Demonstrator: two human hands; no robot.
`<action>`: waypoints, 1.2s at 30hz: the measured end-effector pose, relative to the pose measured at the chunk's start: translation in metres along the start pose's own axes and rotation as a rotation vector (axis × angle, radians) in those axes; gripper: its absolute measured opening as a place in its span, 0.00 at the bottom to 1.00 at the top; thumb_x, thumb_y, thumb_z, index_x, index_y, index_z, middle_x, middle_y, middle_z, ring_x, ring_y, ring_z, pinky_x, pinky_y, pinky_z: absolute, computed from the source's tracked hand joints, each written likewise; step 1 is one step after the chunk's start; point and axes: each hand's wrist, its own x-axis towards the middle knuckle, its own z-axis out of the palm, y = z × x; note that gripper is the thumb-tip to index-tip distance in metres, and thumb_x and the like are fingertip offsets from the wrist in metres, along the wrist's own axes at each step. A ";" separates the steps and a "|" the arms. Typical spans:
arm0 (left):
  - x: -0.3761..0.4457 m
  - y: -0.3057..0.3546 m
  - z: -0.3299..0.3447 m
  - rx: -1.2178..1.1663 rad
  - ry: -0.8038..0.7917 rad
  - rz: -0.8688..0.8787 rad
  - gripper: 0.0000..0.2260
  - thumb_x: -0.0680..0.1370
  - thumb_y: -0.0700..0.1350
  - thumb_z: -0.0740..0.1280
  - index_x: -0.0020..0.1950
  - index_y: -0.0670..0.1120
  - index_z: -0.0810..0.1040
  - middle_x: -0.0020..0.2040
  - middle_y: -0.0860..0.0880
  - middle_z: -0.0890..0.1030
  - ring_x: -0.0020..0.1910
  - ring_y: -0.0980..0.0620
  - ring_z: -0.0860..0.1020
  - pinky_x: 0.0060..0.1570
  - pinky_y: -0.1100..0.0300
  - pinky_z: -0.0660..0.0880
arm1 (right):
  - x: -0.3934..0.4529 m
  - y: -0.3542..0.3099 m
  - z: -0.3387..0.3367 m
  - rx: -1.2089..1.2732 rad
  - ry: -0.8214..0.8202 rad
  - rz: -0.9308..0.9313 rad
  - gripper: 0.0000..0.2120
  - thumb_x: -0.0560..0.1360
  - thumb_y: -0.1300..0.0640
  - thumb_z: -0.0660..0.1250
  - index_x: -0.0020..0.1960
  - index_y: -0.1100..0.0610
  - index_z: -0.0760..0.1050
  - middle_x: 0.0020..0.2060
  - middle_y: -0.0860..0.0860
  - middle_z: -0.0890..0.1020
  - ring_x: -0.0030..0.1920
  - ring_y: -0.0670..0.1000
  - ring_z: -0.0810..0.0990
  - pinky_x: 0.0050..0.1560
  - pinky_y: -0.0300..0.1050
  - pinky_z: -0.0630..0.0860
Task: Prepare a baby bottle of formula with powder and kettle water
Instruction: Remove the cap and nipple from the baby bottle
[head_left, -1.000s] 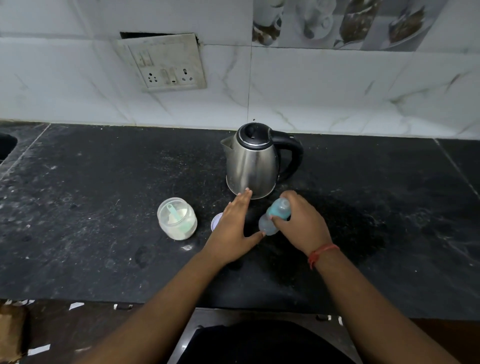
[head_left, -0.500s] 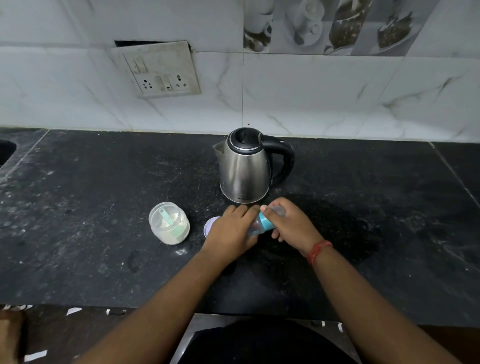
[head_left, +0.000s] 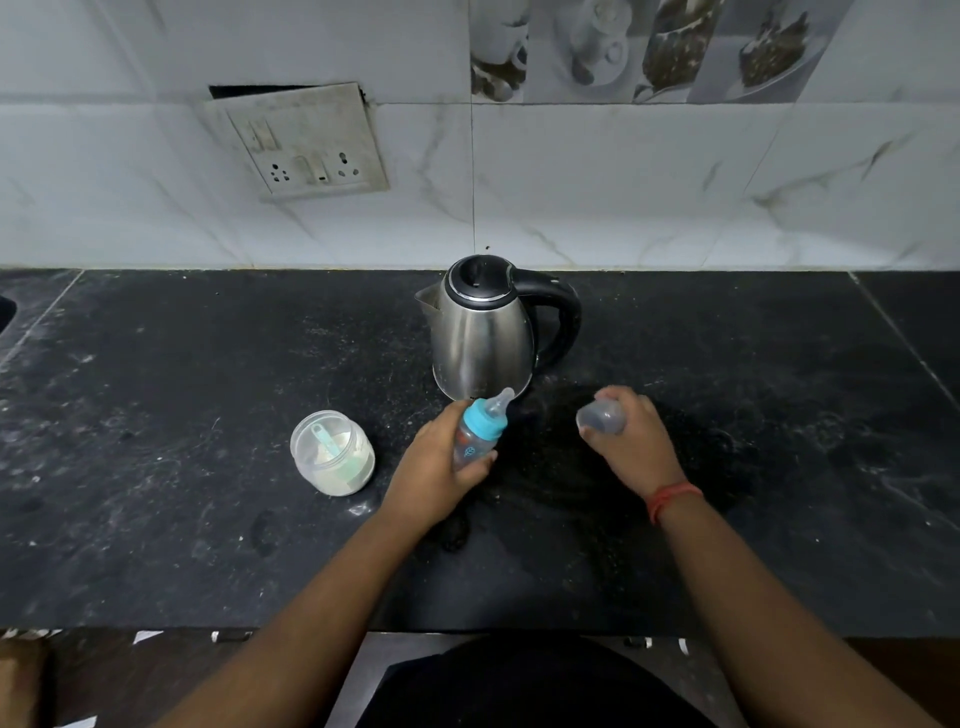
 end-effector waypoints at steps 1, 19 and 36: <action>-0.001 0.001 0.000 -0.009 0.005 0.001 0.28 0.75 0.50 0.76 0.73 0.54 0.70 0.58 0.58 0.77 0.57 0.59 0.76 0.55 0.73 0.68 | 0.003 0.013 -0.003 -0.129 -0.004 -0.010 0.22 0.74 0.58 0.73 0.66 0.51 0.74 0.61 0.53 0.72 0.57 0.55 0.76 0.58 0.48 0.74; -0.004 0.013 0.012 -0.026 0.004 -0.019 0.25 0.75 0.48 0.77 0.69 0.50 0.71 0.54 0.58 0.78 0.50 0.61 0.78 0.49 0.73 0.71 | -0.028 -0.010 0.014 -0.011 0.117 -0.248 0.16 0.78 0.51 0.71 0.64 0.54 0.77 0.57 0.49 0.79 0.55 0.45 0.78 0.54 0.38 0.74; 0.000 0.060 0.017 -0.116 -0.153 -0.047 0.22 0.72 0.49 0.72 0.63 0.47 0.71 0.48 0.51 0.84 0.43 0.49 0.85 0.42 0.48 0.82 | -0.045 -0.092 0.048 1.019 -0.195 0.265 0.10 0.72 0.58 0.75 0.50 0.62 0.79 0.40 0.60 0.80 0.40 0.59 0.82 0.38 0.49 0.80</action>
